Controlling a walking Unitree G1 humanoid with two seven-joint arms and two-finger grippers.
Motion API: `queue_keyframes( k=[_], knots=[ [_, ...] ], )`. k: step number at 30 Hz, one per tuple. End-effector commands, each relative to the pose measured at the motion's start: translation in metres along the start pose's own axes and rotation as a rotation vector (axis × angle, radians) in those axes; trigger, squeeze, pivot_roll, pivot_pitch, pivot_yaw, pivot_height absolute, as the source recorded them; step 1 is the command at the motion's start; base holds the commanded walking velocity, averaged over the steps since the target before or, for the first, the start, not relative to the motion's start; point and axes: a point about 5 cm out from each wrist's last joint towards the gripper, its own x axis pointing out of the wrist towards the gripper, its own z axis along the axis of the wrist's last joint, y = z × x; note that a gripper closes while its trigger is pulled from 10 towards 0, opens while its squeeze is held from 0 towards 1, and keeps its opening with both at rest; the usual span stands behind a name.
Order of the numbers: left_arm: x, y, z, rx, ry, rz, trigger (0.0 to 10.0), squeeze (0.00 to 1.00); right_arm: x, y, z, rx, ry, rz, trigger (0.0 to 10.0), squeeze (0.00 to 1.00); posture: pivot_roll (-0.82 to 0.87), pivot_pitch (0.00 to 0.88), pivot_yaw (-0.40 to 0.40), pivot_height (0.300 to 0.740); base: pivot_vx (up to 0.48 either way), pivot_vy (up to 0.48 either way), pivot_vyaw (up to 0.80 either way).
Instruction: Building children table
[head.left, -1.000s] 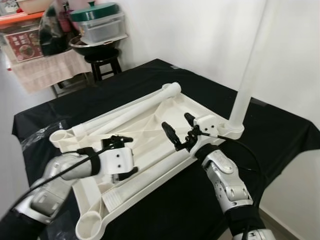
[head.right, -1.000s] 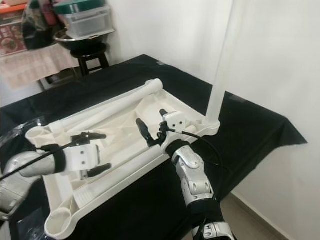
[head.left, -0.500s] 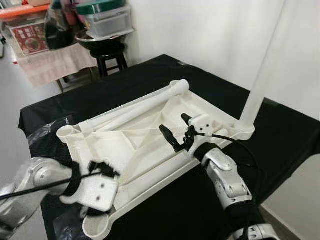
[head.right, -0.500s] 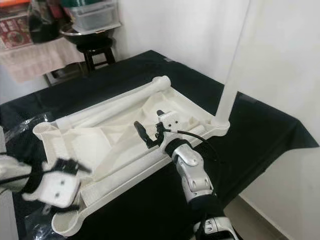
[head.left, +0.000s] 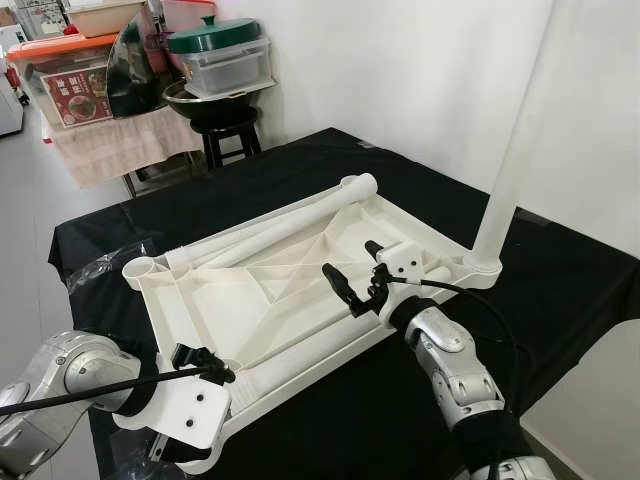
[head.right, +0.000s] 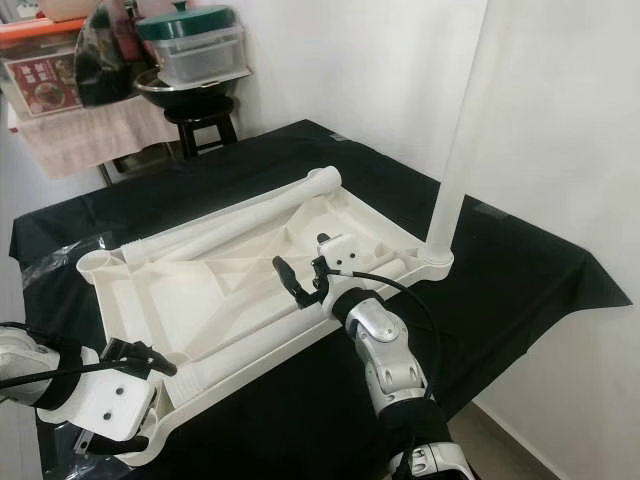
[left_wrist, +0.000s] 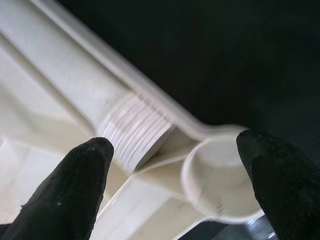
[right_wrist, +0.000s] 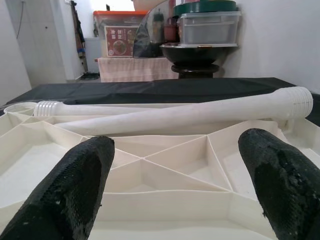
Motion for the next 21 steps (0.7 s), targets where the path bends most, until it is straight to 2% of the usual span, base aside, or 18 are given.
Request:
queue_keyframes(
  k=[1, 2, 6, 8, 11, 14, 21],
  knots=[
    [-0.002, -0.001, -0.010, 0.016, 0.071, -0.008, 10.0, 0.00, 0.001, 0.004, -0.003, 0.006, 0.017, 0.006, 10.0, 0.00, -0.09, 0.000, 0.071, 0.740, 0.000, 0.000, 0.00],
    [-0.005, -0.001, -0.018, 0.034, 0.115, -0.007, 10.0, 0.00, 0.001, 0.003, -0.003, 0.008, 0.016, 0.004, 10.0, 0.00, -0.09, 0.000, 0.072, 0.740, 0.000, 0.000, 0.00],
    [-0.008, 0.000, -0.024, 0.044, 0.148, -0.004, 10.0, 0.00, 0.001, 0.003, -0.003, 0.009, 0.016, 0.003, 10.0, 0.00, -0.08, 0.000, 0.073, 0.740, 0.000, 0.000, 0.00],
    [-0.007, 0.009, -0.031, 0.075, 0.173, 0.078, 10.0, 0.00, 0.001, 0.003, -0.003, 0.009, 0.016, 0.005, 10.0, 0.00, -0.08, 0.000, 0.073, 0.740, 0.000, 0.000, 0.00],
    [-0.005, 0.013, -0.032, 0.083, 0.174, 0.112, 10.0, 0.00, 0.002, 0.003, -0.003, 0.008, 0.016, 0.005, 10.0, 0.00, -0.08, 0.000, 0.073, 0.740, 0.000, 0.000, 0.00],
    [0.005, 0.026, -0.024, 0.118, 0.121, 0.218, 10.0, 0.00, 0.002, 0.003, -0.003, 0.006, 0.017, 0.007, 10.0, 0.00, -0.08, 0.000, 0.073, 0.740, 0.000, 0.000, 0.00],
    [0.007, 0.033, -0.018, 0.153, 0.084, 0.271, 10.0, 0.00, 0.001, 0.003, -0.003, 0.003, 0.019, 0.010, 10.0, 0.00, -0.09, 0.000, 0.070, 0.740, 0.000, 0.000, 0.00]
  ],
)
